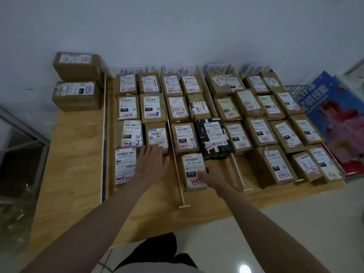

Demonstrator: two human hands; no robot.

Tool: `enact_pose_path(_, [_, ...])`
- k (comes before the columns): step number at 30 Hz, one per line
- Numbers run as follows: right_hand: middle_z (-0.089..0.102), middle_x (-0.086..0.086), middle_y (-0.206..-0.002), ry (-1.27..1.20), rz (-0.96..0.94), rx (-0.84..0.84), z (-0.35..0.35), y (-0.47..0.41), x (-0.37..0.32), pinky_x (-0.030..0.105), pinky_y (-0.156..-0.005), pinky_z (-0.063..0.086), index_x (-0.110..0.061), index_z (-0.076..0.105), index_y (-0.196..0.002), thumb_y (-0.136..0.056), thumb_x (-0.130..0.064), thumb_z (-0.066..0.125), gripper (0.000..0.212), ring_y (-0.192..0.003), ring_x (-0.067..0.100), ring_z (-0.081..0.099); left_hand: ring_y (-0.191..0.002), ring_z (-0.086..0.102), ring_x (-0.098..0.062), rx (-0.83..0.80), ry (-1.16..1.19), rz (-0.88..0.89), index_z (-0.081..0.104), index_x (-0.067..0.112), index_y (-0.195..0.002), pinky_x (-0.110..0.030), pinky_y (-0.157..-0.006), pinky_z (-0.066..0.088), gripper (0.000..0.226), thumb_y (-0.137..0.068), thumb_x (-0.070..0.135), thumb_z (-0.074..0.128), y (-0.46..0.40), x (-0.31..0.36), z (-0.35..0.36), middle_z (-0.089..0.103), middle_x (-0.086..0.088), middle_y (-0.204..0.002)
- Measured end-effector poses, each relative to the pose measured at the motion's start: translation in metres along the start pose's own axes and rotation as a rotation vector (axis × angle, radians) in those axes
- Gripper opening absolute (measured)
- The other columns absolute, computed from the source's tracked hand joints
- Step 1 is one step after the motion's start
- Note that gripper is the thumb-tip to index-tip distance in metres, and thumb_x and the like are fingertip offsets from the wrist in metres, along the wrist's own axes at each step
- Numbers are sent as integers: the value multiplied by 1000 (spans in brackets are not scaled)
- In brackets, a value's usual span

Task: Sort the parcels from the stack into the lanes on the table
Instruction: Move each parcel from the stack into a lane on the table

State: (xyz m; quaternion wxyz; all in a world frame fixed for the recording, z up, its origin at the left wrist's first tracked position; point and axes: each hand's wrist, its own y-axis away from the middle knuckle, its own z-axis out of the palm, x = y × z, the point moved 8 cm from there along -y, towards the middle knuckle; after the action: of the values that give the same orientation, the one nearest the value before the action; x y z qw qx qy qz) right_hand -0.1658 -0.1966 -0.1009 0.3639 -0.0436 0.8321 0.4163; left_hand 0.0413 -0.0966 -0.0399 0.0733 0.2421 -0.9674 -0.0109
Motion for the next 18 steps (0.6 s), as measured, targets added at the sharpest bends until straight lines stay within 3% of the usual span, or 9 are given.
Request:
enact_pose_path(3, [70, 7, -110, -2, 12, -13, 5, -15, 1, 21, -63, 50, -8, 60, -118, -100, -22, 54, 23, -90, 14, 68, -125, 49, -26, 4, -10, 4, 58, 12, -127, -47, -112, 31, 47, -97, 45, 44, -6, -3, 7, 57, -8, -131])
enact_pose_path(13, [68, 9, -115, 68, -15, -18, 14, -36, 13, 15, -60, 48, -5, 59, -120, -100, -19, 53, 25, -87, 14, 67, -127, 48, -27, 9, -27, -19, 59, 10, -126, -47, -111, 33, 48, -95, 44, 48, -12, -8, 15, 57, -10, -133])
enact_pose_path(18, [69, 8, -112, 183, -95, 61, 6, -28, 3, 25, -64, 56, -6, 58, -119, -101, -27, 51, 28, -94, 20, 70, -124, 49, -28, 20, -71, -8, 60, 9, -125, -45, -108, 34, 61, -94, 48, 24, 1, -7, 7, 57, -11, -130])
